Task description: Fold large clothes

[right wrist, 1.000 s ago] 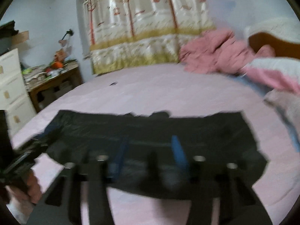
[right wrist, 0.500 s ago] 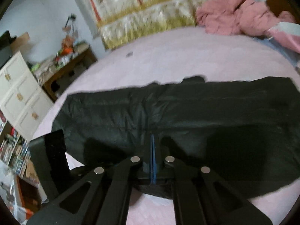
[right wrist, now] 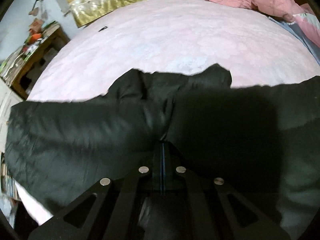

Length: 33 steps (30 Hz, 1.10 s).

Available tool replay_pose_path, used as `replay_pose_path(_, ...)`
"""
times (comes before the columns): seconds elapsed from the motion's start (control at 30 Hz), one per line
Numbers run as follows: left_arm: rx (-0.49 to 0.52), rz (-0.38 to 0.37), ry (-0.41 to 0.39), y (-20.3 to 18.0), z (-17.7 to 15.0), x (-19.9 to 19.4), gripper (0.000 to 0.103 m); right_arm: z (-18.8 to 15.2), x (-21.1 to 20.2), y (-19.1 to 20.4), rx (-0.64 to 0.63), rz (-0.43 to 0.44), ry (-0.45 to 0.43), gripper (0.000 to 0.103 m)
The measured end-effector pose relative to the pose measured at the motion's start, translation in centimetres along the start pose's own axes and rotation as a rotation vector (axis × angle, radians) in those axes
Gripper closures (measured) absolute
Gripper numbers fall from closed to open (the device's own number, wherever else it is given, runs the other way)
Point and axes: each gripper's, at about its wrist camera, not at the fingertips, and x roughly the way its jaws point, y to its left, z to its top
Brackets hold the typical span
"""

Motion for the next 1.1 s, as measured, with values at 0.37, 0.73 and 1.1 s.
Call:
replay_pose_path(0.37, 0.031, 0.023, -0.024, -0.8, -0.5, -0.6, 0.099, -8.4, -13.8, -3.5, 0.013, 0.076, -0.334, 0.093)
replay_pose_path(0.73, 0.069, 0.052, -0.055, -1.6, -1.0, -1.5, 0.099, -17.2, -18.0, -15.2, 0.466, -0.011, -0.577, 0.005)
replay_pose_path(1.1, 0.087, 0.002, -0.103, -2.1, -0.5, -2.6, 0.099, -13.6, -11.4, -20.3, 0.725, 0.351, -0.497, 0.072)
